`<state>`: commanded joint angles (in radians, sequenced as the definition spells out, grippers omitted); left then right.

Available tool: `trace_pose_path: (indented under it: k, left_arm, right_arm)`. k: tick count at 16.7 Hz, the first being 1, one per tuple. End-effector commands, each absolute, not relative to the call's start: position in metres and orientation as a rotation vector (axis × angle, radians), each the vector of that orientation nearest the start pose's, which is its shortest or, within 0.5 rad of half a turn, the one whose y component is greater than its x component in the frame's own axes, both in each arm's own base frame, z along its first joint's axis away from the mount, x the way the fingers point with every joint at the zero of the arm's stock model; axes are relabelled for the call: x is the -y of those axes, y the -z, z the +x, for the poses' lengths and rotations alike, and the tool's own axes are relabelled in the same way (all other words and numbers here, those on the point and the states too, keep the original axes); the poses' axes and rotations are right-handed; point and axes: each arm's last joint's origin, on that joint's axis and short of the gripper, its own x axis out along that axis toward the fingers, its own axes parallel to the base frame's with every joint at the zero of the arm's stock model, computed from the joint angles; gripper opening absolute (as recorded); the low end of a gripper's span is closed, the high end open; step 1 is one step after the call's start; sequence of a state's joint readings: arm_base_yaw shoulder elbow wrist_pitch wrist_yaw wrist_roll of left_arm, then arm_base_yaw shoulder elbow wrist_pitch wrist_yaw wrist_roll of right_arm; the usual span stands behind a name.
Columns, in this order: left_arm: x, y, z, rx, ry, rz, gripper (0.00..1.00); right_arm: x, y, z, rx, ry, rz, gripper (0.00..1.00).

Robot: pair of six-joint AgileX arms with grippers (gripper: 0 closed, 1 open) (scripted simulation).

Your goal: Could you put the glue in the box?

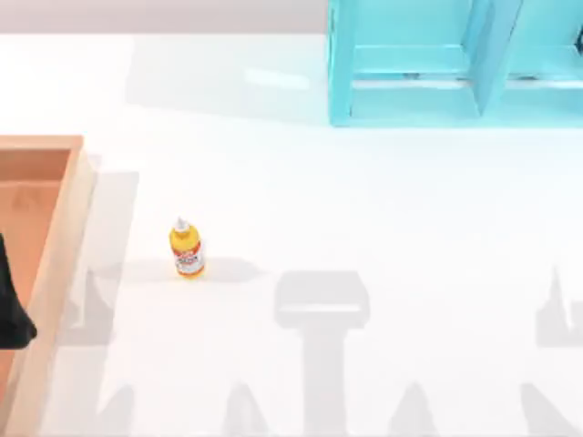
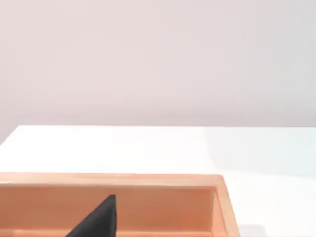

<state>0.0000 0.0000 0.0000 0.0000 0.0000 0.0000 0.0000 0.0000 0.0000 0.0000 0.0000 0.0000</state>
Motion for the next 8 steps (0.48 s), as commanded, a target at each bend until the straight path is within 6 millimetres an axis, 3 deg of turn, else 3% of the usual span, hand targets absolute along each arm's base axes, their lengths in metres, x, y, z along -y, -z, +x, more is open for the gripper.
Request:
trace_pose_path:
  k: [4, 8]
  left_arm:
    - [0.001, -0.164, 0.106, -0.022, 0.012, 0.023, 1.00]
    - [0.001, -0.186, 0.112, -0.151, 0.088, 0.157, 1.00]
  right_arm:
    - [0.001, -0.160, 0.106, 0.000, 0.000, 0.000, 1.00]
    - [0.001, -0.160, 0.106, 0.000, 0.000, 0.000, 1.00]
